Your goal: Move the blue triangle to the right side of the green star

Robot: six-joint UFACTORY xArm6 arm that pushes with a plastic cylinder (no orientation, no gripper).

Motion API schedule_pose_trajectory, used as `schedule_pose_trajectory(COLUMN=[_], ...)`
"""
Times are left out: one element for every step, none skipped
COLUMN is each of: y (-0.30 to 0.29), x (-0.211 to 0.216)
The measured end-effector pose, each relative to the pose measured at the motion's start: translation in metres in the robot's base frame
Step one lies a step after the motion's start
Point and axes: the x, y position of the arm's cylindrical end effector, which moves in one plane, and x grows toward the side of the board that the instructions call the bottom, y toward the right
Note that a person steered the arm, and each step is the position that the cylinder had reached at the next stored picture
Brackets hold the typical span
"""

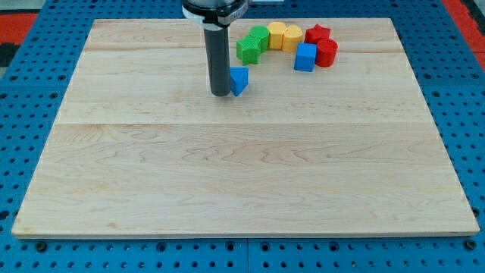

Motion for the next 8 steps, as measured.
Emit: schedule_pose_trajectory(y=[0.004,0.026,0.033,0.034,0.041,0.058,0.073,0.083], x=[-0.010,-0.010,-0.010,-0.017,-0.019,-0.019,-0.020,-0.023])
